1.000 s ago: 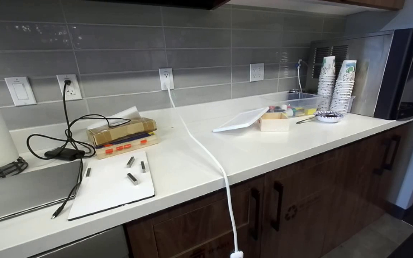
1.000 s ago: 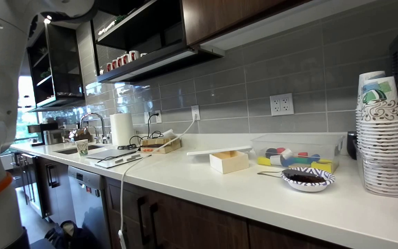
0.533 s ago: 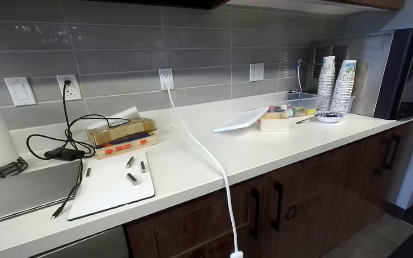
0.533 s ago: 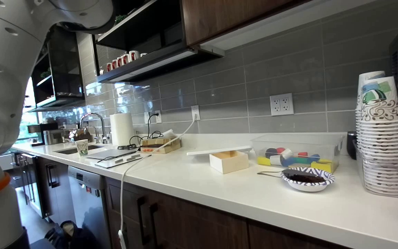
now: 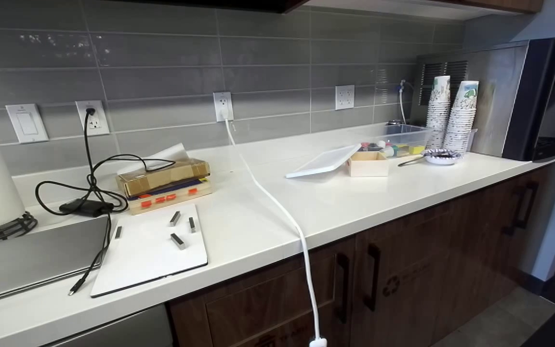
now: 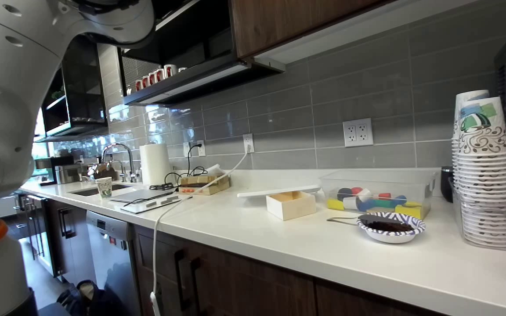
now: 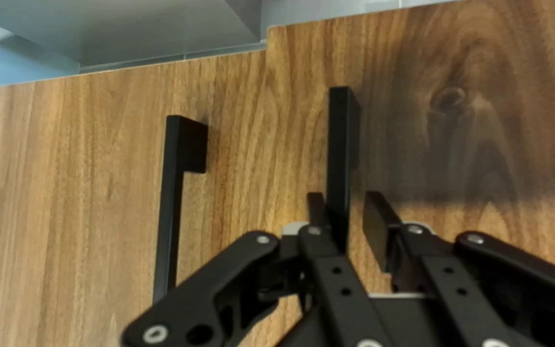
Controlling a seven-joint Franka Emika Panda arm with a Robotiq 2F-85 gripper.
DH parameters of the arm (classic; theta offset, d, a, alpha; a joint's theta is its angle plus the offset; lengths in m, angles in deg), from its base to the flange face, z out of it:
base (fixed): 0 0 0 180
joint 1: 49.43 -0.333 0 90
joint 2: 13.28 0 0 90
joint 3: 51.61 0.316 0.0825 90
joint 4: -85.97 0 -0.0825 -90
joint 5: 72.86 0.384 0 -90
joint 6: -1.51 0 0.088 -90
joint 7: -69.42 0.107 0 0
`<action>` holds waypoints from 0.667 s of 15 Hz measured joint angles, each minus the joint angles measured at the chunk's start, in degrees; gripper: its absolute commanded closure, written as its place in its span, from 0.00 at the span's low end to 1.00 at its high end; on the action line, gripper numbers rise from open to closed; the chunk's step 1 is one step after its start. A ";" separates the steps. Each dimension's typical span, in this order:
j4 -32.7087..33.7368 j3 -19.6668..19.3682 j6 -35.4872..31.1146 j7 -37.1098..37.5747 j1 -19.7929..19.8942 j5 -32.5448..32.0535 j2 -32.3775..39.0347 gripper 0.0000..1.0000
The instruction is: Partially open the cupboard's left door, then close it
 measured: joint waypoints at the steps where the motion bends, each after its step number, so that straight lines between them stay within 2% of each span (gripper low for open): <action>1: 0.70 1.00 0.00 0.00 0.25 -0.86 0.50 0.33; 4: 2.40 3.52 0.21 -0.33 0.80 -2.57 1.77 0.11; 6: 3.30 5.00 1.19 -0.76 1.12 -3.28 2.53 0.00; 10: 4.98 7.01 2.75 -1.56 1.40 -4.52 3.98 0.00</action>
